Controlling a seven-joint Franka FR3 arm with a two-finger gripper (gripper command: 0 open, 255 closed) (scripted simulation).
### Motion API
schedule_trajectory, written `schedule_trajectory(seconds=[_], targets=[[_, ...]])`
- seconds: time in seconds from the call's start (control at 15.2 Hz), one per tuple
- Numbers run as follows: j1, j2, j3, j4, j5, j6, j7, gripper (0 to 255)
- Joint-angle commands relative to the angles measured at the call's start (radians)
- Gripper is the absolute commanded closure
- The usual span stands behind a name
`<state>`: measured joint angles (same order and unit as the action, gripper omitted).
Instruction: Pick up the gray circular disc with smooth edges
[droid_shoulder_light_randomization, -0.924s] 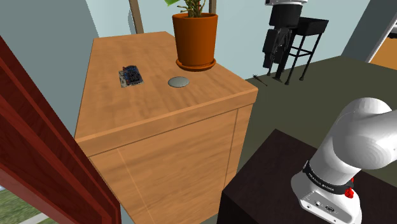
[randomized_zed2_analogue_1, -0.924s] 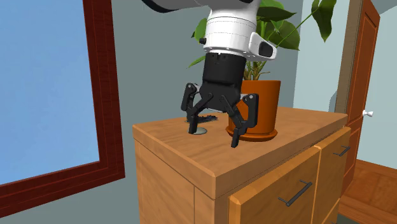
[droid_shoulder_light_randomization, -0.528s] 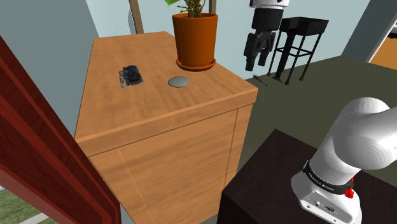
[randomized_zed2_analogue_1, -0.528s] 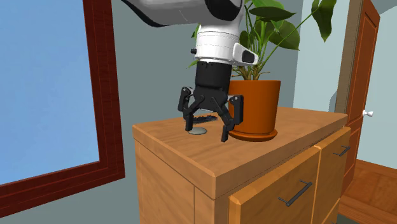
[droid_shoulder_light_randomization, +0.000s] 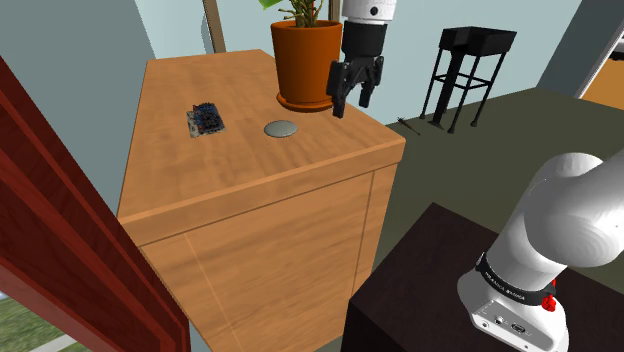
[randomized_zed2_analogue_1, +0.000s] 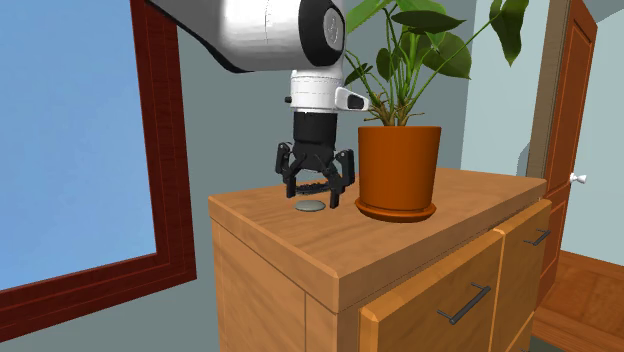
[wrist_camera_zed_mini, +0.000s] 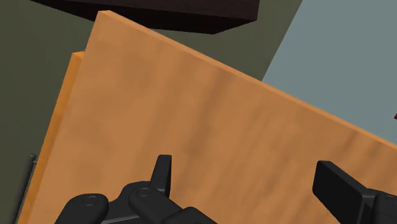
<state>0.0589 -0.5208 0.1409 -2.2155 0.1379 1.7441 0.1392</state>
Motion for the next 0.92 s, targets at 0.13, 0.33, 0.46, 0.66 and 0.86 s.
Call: schedule_trajectory(seconds=[0.13, 0.33, 0.46, 0.66, 0.86], targets=[[0.003, 0.128, 0.063, 0.091, -0.02, 0.073, 0.077, 0], [0.004, 0.226, 0.109, 0.169, -0.051, 0.114, 0.139, 0], [0.005, 0.294, 0.137, 0.228, -0.08, 0.136, 0.183, 0], [0.009, 0.349, 0.158, 0.264, -0.107, 0.163, 0.219, 0], [0.01, 0.35, 0.159, 0.225, -0.107, 0.203, 0.22, 0]])
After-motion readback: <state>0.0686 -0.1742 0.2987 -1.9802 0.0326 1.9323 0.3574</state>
